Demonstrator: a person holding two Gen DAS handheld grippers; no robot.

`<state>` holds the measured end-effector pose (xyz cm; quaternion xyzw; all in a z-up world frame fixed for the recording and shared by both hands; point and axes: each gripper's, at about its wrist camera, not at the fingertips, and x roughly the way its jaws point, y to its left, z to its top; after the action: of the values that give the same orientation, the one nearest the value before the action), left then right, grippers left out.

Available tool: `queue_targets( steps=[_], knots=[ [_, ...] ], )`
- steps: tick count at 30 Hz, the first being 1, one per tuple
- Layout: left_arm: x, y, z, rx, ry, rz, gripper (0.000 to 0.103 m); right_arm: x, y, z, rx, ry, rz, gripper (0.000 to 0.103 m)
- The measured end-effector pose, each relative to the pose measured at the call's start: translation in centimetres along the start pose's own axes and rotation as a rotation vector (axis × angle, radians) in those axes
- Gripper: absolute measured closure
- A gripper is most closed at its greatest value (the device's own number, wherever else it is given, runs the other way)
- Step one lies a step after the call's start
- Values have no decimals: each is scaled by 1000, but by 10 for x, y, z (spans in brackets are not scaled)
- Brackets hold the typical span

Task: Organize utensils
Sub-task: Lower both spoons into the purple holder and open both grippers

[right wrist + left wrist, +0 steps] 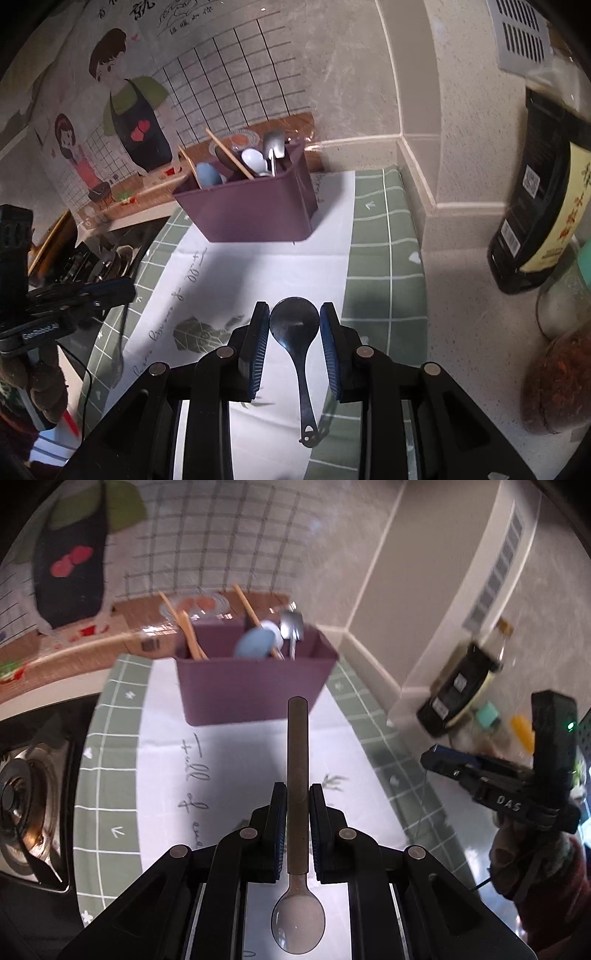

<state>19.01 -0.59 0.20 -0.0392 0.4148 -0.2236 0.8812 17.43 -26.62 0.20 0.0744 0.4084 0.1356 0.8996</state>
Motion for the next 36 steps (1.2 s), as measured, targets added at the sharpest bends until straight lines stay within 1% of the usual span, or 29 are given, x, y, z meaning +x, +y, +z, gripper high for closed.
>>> queue_targets(
  steps=[3,6,7,8,9,10,11,12,14,15,17,19,21,23,27,30,32,36],
  knots=[
    [-17,6,6,-21,-55,22,91,-1,7,9,-9,-14,6,77],
    [-53,11,36,-37,-178,12,91,-10,15,28,-11,-56,27,78],
    [-72,9,54,-28,-258,17,91,-18,20,42,-17,-88,41,78],
    [-86,8,66,-21,-314,18,91,-28,24,57,-27,-122,50,78],
    [-107,5,87,-9,-415,19,91,-44,33,80,-48,-182,60,78],
    [-120,3,99,-5,-490,29,91,-56,40,94,-63,-224,63,78],
    [-127,2,108,-2,-545,38,91,-67,47,111,-78,-269,61,78],
    [-134,1,119,1,-624,48,91,-79,54,128,-95,-313,54,78],
    [-134,4,131,-14,-722,63,91,-92,66,156,-123,-389,30,78],
    [-126,9,136,-31,-763,75,91,-93,70,169,-128,-417,18,78],
    [-107,17,137,-57,-815,116,91,-85,70,184,-120,-432,23,78],
    [-86,26,137,-77,-817,139,91,-71,68,189,-110,-430,18,78],
    [-60,35,135,-96,-799,153,91,-51,63,189,-102,-418,14,78],
    [-34,42,136,-99,-771,157,91,-29,57,187,-89,-389,26,78],
    [9,57,140,-141,-687,135,91,16,45,186,-55,-340,52,78],
    [32,68,139,-190,-643,104,91,39,43,186,-42,-322,69,78],
    [43,69,136,-201,-631,103,91,50,41,183,-44,-316,64,77],
    [61,66,132,-165,-605,96,91,73,40,176,-54,-284,45,77]
  ],
)
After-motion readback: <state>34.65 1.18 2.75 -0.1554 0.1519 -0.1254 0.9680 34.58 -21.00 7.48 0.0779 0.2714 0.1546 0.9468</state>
